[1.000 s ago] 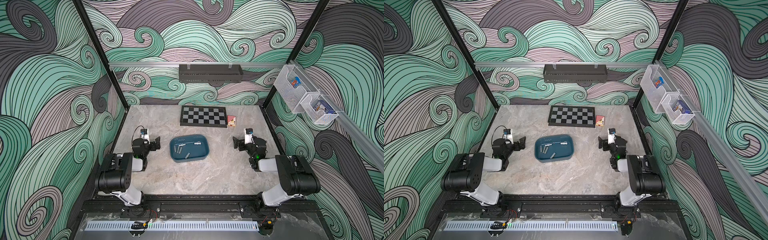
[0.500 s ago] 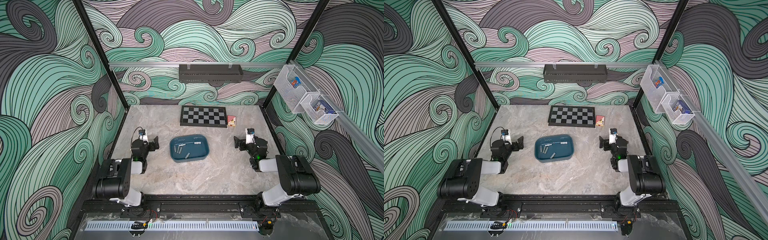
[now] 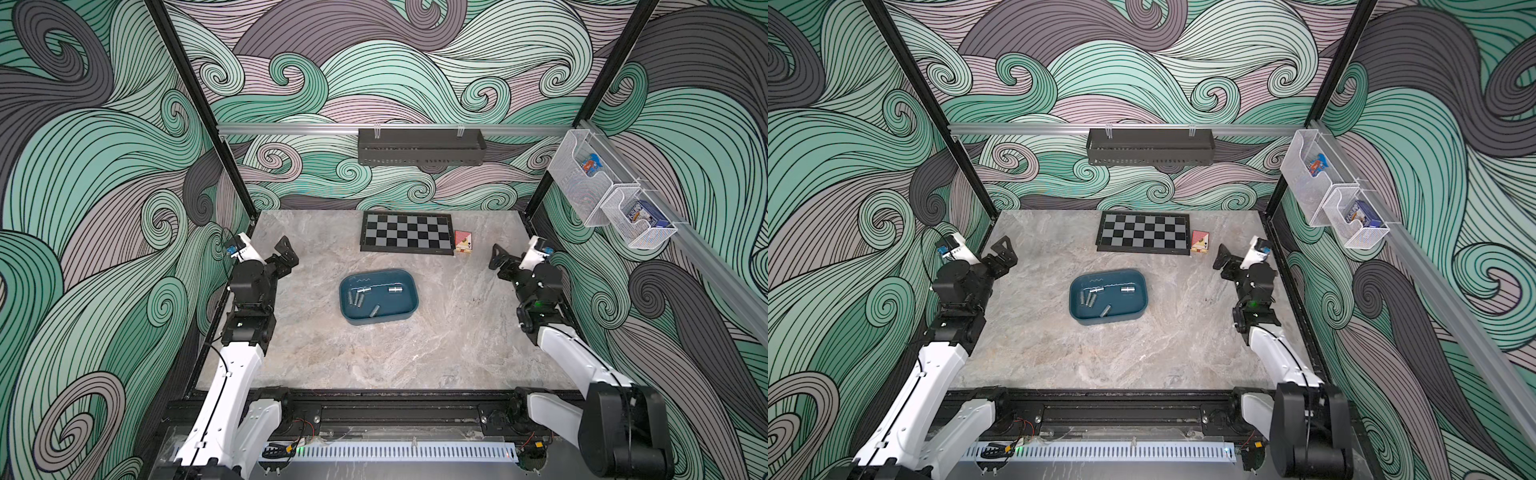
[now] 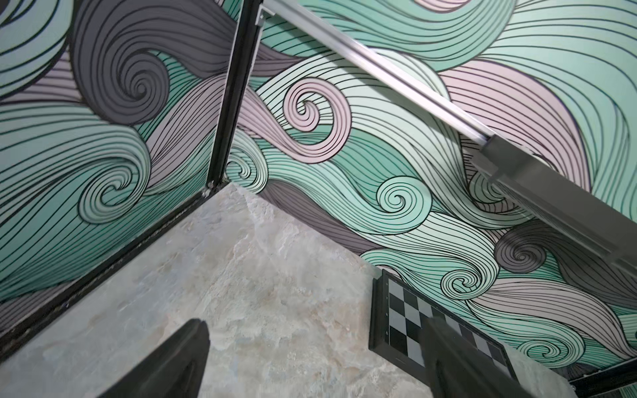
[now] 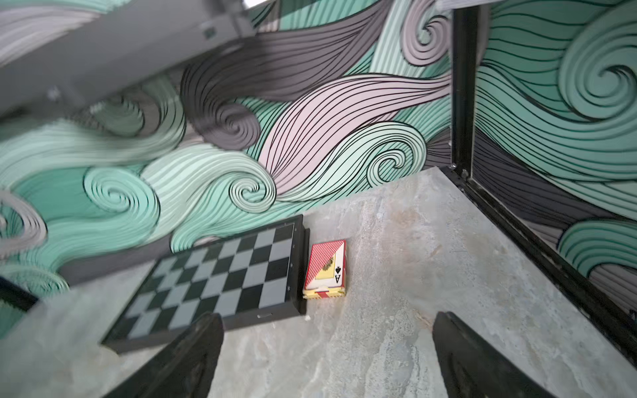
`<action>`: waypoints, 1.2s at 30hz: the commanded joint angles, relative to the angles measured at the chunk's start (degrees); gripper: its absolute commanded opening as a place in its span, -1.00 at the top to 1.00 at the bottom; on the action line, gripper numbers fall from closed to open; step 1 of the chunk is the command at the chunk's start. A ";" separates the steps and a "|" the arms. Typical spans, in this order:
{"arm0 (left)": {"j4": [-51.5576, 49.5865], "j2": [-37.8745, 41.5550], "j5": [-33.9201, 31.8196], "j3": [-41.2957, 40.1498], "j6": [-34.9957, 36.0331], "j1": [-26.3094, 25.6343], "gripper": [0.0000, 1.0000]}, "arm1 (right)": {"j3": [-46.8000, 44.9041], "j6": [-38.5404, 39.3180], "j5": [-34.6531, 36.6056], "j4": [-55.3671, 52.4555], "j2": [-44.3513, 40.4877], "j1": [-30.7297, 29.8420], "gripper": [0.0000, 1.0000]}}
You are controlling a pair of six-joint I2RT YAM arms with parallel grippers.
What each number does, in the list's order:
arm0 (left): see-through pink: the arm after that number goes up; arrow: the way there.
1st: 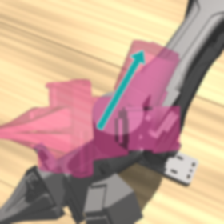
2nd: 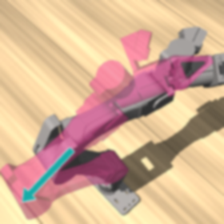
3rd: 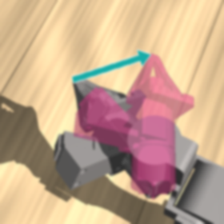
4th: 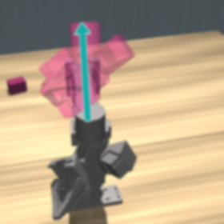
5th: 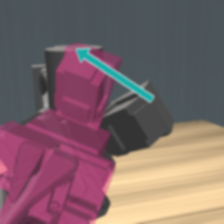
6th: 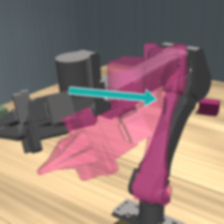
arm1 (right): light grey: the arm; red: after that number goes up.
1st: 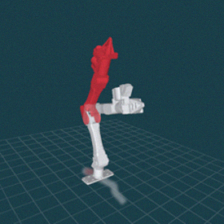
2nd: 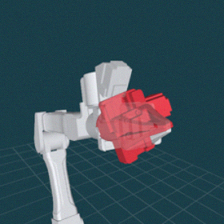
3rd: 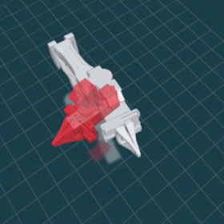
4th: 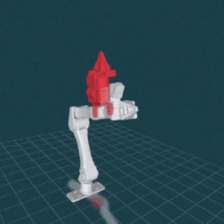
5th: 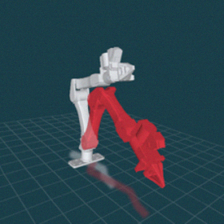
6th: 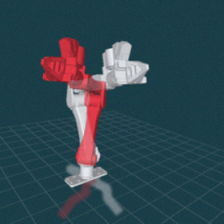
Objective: Take out the socket from the storage box
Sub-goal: Move the storage box to the center of the board.
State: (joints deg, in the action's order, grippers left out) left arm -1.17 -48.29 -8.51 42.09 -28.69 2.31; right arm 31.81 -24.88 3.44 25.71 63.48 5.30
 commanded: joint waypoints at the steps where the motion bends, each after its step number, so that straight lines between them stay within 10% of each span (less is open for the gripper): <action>1: -20.67 -1.55 8.65 3.98 -4.05 1.12 -0.97 | 4.12 -12.04 -4.18 -16.62 -0.72 1.54 -0.97; 4: -27.67 -2.48 15.23 5.84 -3.48 1.20 -0.97 | 11.43 -10.15 -12.71 -29.25 -0.90 0.06 -0.97; 22: -39.88 2.40 13.04 7.61 5.56 0.51 -0.96 | 46.61 0.74 -3.84 -73.93 18.53 -46.11 -0.80; 36: -40.94 0.15 16.60 8.10 5.22 0.59 -0.88 | 57.98 -3.71 -0.24 -76.57 39.17 -50.64 -0.64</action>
State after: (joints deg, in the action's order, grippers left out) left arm -41.21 -48.18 6.92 49.95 -23.99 3.20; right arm 87.37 -27.66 0.82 -49.28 100.42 -44.82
